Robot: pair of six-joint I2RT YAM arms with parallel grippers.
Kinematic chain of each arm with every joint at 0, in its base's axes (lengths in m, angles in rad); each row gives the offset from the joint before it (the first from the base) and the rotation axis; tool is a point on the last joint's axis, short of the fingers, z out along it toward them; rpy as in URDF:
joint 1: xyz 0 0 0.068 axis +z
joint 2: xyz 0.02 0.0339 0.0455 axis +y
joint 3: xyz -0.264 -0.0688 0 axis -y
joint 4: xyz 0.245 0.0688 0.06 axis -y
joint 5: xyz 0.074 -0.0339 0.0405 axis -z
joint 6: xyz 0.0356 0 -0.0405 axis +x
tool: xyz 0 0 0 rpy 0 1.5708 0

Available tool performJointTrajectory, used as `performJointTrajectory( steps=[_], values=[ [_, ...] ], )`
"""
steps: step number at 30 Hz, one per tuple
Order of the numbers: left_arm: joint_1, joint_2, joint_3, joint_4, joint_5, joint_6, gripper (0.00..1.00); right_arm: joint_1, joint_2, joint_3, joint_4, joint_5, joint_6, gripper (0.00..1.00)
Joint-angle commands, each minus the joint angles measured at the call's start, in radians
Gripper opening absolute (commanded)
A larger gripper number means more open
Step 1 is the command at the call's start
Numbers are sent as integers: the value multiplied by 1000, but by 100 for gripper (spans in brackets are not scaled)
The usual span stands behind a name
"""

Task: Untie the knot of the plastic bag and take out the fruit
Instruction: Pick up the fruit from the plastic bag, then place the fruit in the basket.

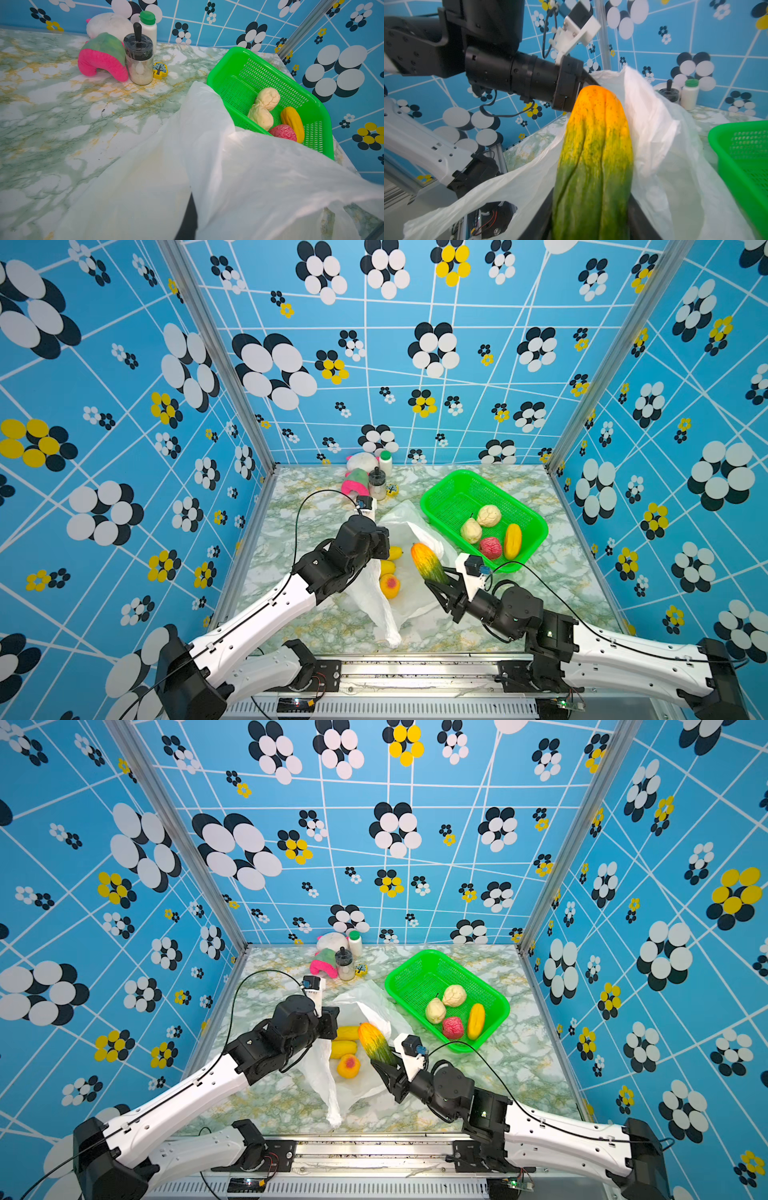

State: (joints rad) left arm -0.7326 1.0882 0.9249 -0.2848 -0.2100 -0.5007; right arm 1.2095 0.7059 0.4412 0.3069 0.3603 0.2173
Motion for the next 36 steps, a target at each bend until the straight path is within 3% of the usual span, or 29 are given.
performJointTrajectory(
  steps=[1,4,9,13,21,24,26,31,33,36],
  values=[
    [9,-12,-16,-8,35,-14,0,-35,-74,-22,-50,242,12,22],
    [16,1,9,-47,40,-4,0,-76,-146,-36,-97,237,14,22],
    [18,-4,-13,-15,60,-10,0,-126,-239,-42,-177,410,37,21],
    [19,-14,-6,-33,66,-17,0,-161,-325,-42,-235,480,66,25],
    [19,-48,-25,-24,84,-16,0,-312,-276,17,-408,600,198,26],
    [19,-46,-12,-47,87,-13,0,-418,-177,65,-461,516,256,28],
    [19,-48,-12,-49,90,-6,0,-512,-82,105,-476,368,273,29],
    [20,-61,-49,-18,101,-17,0,-788,153,177,-506,67,406,22],
    [21,-63,-48,-28,107,-21,0,-858,215,202,-523,18,434,22],
    [21,-72,-46,-42,109,-15,0,-901,308,260,-562,52,425,23]
  ],
)
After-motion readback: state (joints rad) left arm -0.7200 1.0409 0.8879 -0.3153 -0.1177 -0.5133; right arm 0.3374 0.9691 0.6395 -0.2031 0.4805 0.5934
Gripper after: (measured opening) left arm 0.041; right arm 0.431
